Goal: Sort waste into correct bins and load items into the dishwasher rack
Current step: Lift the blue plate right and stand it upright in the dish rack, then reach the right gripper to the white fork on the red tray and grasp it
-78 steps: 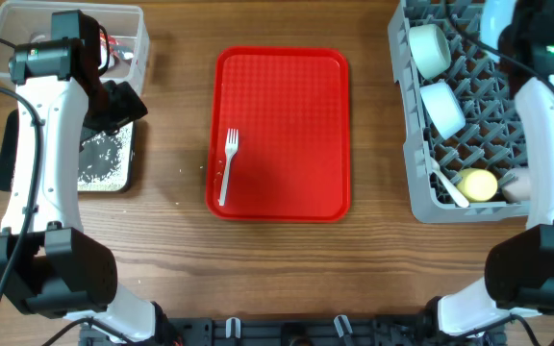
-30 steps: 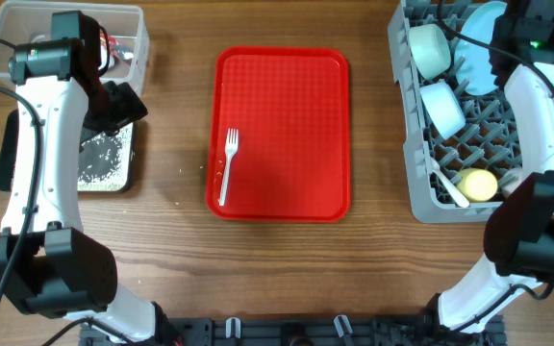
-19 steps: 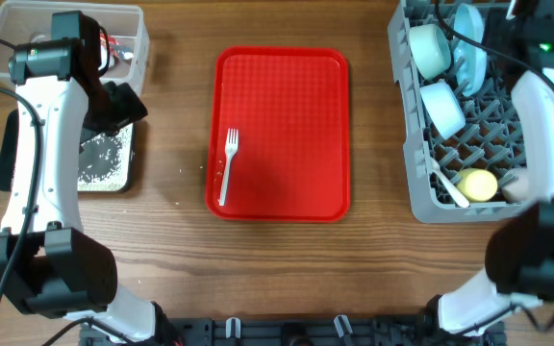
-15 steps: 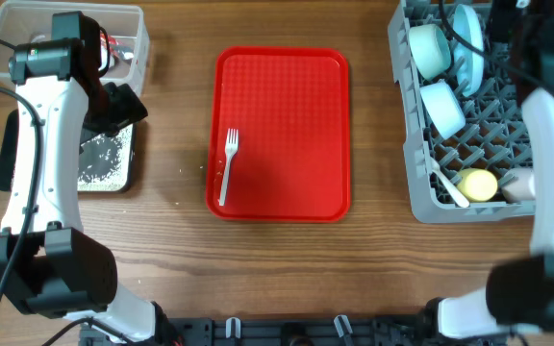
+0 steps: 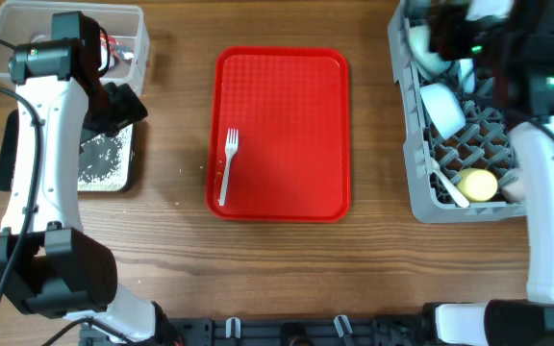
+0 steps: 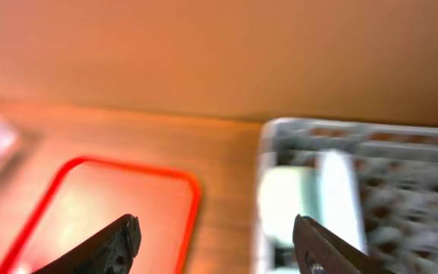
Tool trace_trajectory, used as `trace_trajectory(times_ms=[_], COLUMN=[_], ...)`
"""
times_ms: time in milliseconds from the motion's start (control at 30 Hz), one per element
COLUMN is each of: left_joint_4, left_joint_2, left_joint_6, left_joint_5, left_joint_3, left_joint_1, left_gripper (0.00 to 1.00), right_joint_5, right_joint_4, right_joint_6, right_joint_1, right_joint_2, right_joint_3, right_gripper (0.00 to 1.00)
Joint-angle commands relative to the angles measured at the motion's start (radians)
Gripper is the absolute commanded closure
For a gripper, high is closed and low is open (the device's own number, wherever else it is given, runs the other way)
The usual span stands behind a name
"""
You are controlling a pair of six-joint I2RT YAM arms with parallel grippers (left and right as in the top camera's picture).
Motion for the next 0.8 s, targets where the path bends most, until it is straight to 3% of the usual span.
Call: trace_trajectory(times_ms=[0, 400, 767], left_joint_4=[0.000, 0.038, 0.055], left_joint_2=[0.008, 0.008, 0.009], left_joint_6=[0.009, 0.008, 0.009], left_joint_5=[0.005, -0.018, -0.018], left_joint_3=[0.003, 0.003, 0.003], left_joint_1=[0.003, 0.014, 0.062], left_gripper=[0.00, 0.00, 0.00], right_joint_5=[-0.055, -0.094, -0.129], right_joint_4=[-0.045, -0.221, 0.087], right_joint_6=[0.017, 0.023, 0.119], right_joint_1=[0.120, 0.478, 0.642], right_joint_2=[0.016, 0.287, 0.579], right_joint_3=[0.001, 0.000, 0.000], right_gripper=[0.30, 0.29, 0.27])
